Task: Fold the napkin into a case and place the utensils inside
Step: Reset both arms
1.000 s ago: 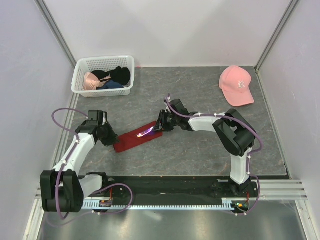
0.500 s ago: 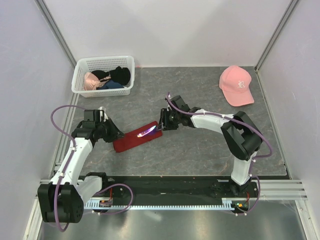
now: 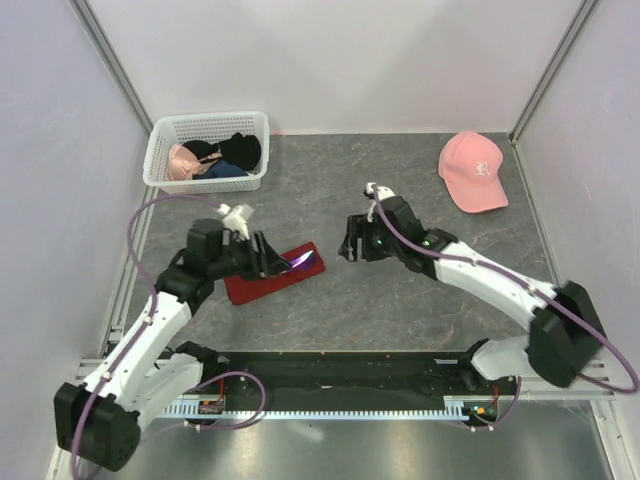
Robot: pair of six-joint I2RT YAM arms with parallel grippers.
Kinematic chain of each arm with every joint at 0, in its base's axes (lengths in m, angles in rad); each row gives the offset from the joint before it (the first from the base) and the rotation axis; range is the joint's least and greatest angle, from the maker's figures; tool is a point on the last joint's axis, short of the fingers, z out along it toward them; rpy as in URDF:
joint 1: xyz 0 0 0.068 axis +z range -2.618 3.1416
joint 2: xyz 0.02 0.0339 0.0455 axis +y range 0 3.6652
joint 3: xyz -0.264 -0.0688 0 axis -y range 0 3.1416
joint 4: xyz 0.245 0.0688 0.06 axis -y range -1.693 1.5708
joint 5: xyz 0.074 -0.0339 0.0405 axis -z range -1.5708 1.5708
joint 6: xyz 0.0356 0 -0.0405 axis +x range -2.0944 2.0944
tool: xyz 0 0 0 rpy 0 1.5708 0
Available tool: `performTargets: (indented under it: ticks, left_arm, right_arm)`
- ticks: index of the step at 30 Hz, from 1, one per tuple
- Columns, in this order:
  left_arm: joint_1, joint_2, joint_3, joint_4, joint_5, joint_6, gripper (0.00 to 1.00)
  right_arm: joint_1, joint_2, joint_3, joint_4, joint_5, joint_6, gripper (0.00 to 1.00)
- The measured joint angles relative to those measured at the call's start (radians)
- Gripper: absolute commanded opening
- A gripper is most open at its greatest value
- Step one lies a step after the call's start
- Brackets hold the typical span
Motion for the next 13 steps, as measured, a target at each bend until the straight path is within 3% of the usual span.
performTargets:
  ticks: [5, 7, 10, 13]
  left_arm:
    - [-0.33, -0.005, 0.0, 0.098, -0.105, -0.011, 0.66]
    - [-0.43, 0.008, 0.002, 0.129, -0.154, -0.014, 0.66]
    - [-0.513, 0.017, 0.001, 0.177, -0.198, -0.021, 0.66]
    - [-0.53, 0.019, -0.015, 0.245, -0.214, -0.031, 0.66]
  right_arm:
    - [0.0, -0.299, -0.224, 0.011, 0.107, 0.017, 0.98]
    - [0.0, -0.43, -0.303, 0.006, 0.15, 0.034, 0.98]
    - [0.0, -0.549, -0.372, 0.009, 0.181, 0.061, 0.98]
    - [0.0, -0.614, -0.443, 0.039, 0.186, 0.097, 0.98]
